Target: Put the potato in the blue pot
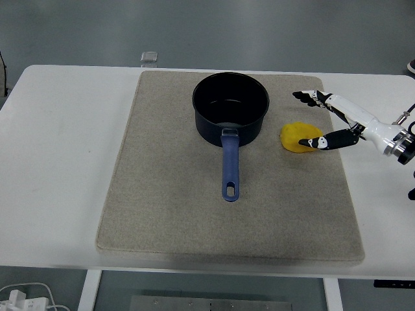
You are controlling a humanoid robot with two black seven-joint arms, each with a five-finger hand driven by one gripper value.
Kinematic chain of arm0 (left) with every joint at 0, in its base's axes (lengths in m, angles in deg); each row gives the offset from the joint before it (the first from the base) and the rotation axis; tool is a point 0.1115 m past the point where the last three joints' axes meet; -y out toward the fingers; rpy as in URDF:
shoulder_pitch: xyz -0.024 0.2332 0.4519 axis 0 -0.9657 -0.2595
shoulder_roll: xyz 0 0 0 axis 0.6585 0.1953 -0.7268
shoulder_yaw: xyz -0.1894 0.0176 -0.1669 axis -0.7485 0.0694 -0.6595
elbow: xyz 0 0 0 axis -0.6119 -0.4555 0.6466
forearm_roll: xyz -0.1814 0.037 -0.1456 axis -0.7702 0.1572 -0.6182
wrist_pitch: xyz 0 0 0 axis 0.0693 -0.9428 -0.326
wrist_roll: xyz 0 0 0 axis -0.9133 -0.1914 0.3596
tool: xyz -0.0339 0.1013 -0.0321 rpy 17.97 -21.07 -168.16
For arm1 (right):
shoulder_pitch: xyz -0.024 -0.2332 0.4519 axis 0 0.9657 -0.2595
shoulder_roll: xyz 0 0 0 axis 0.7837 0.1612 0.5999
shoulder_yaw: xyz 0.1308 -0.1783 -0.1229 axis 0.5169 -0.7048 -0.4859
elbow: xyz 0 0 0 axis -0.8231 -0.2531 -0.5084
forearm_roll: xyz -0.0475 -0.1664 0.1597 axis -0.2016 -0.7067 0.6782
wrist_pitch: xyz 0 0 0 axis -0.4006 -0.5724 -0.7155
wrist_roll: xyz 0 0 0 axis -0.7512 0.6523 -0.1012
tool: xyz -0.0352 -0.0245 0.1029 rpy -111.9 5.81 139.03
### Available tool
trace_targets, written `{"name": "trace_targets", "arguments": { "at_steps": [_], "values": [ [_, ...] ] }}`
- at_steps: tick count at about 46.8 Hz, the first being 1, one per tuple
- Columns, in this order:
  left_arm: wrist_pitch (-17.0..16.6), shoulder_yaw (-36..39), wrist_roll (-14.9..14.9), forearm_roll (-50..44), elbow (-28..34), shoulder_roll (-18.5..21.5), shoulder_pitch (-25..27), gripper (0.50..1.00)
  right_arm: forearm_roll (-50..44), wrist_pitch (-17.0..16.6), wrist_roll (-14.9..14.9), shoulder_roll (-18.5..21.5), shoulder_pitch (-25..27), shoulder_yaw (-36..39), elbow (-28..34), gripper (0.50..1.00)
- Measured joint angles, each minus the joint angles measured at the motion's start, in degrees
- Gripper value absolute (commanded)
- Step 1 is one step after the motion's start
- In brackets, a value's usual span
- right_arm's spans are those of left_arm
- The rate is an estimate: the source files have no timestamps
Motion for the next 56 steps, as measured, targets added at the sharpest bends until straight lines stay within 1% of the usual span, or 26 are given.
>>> {"name": "trace_targets", "arguments": {
  "at_steps": [7,16,22,29,40,49,56],
  "values": [
    [-0.02,0.00,0.00,0.00,0.00,0.00,0.00,0.999,-0.64,0.80,0.00,0.74,-0.04,-0.82,1.78,0.930],
    [-0.01,0.00,0.01,0.00,0.00,0.00,-0.02,0.999,-0.87,1.47,0.00,4.43,0.03,-0.92,6.14,0.930],
    [0.03,0.00,0.00,0.00,0.00,0.00,-0.01,0.999,-0.88,1.55,0.00,5.57,0.12,-0.92,8.96,0.930],
    [0.03,0.00,0.00,0.00,0.00,0.00,-0.01,0.999,-1.36,1.60,0.10,5.67,0.12,-1.70,9.30,0.930],
    [0.01,0.00,0.00,0.00,0.00,0.00,0.00,0.999,-1.41,1.61,1.56,6.29,0.16,-2.06,9.57,0.930],
    [-0.02,0.00,0.00,0.00,0.00,0.00,0.00,0.999,-1.41,2.11,1.67,7.23,0.40,-2.14,9.96,0.926],
    [-0.02,0.00,0.00,0.00,0.00,0.00,-0.01,0.999,-1.45,2.42,1.67,8.04,0.64,-2.20,10.62,0.911]
  ]
}}
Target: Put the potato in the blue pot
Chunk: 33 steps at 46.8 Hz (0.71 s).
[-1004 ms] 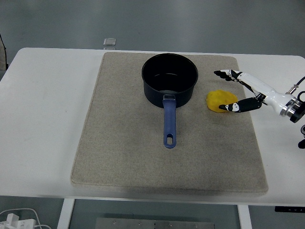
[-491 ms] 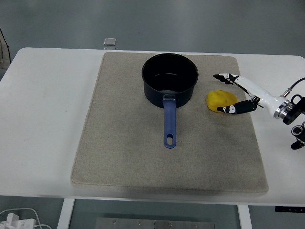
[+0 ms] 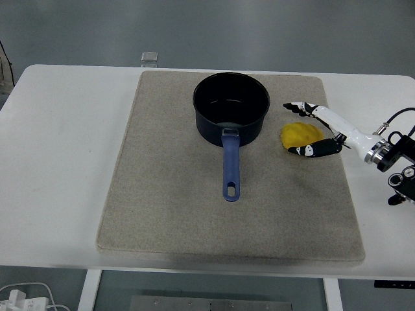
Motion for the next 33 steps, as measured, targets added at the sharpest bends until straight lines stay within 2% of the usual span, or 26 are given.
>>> {"name": "trace_targets", "arguments": {
  "at_steps": [4,10,14,18,25,29,33],
  "values": [
    [0.01,0.00,0.00,0.00,0.00,0.00,0.01,0.999,0.00,0.00,0.00,0.03,0.21,-0.03,0.02,0.897],
    [0.02,0.00,0.00,0.00,0.00,0.00,0.00,0.999,0.00,-0.04,0.00,0.04,0.24,-0.03,0.02,0.799],
    [0.03,0.00,0.00,0.00,0.00,0.00,0.00,0.999,0.00,-0.07,0.00,0.04,0.24,-0.55,0.02,0.778],
    [0.04,0.00,0.00,0.00,0.00,0.00,0.01,0.999,-0.04,0.06,0.00,0.08,0.23,-1.11,0.34,0.778],
    [0.04,0.00,0.00,0.00,0.00,0.00,0.00,0.999,-0.05,0.42,0.00,1.64,0.16,-1.26,2.81,0.758],
    [0.04,0.00,0.00,0.00,0.00,0.00,0.01,0.999,-0.05,0.44,0.00,2.11,0.15,-1.26,3.15,0.703],
    [0.04,0.00,0.00,0.00,0.00,0.00,0.02,0.999,-0.05,0.43,0.00,2.15,0.10,-1.26,3.19,0.601]
  ]
}}
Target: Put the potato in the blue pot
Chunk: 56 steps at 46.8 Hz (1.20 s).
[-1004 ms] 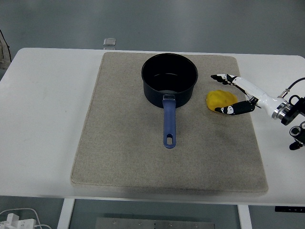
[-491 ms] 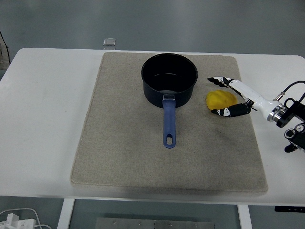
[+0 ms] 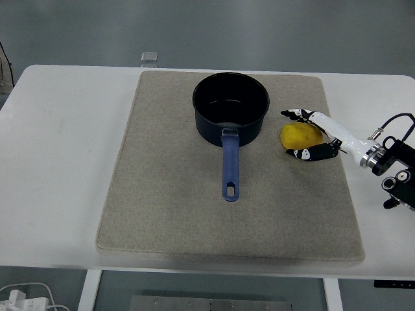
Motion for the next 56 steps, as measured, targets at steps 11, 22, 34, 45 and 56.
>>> {"name": "trace_targets", "arguments": {
  "at_steps": [11,22,34,45,56],
  "values": [
    [0.00,0.00,0.00,0.00,0.00,0.00,-0.01,0.999,-0.09,0.00,0.32,0.01,-0.16,-0.16,0.02,0.500],
    [-0.03,0.00,0.00,0.00,0.00,0.00,-0.01,0.999,-0.09,0.00,-0.11,0.01,-0.20,-0.16,0.07,0.500],
    [0.00,0.00,0.00,0.00,0.00,0.00,-0.01,0.999,-0.05,0.00,-0.26,0.01,-0.04,-0.11,0.06,0.500],
    [0.00,0.00,0.00,0.00,0.00,0.00,-0.01,0.999,0.17,0.00,-0.36,-0.14,-0.19,0.09,-0.08,0.500],
    [-0.05,0.00,0.00,0.00,0.00,0.00,-0.01,0.999,0.60,0.05,-0.28,-0.92,-0.57,0.59,-0.51,0.500]
  ]
}}
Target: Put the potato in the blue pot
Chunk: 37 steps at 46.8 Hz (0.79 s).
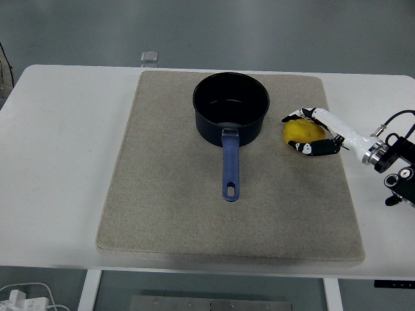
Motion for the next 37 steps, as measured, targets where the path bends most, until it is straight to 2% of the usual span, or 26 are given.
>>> {"name": "trace_targets", "arguments": {
  "at_steps": [24,37],
  "values": [
    [0.04,0.00,0.00,0.00,0.00,0.00,0.00,0.999,0.79,-0.78,0.01,-4.40,-3.93,0.05,-2.15,0.500],
    [0.06,0.00,0.00,0.00,0.00,0.00,0.00,0.999,1.22,-3.10,-0.16,-5.40,-9.56,-0.65,-3.12,0.500]
  ]
}}
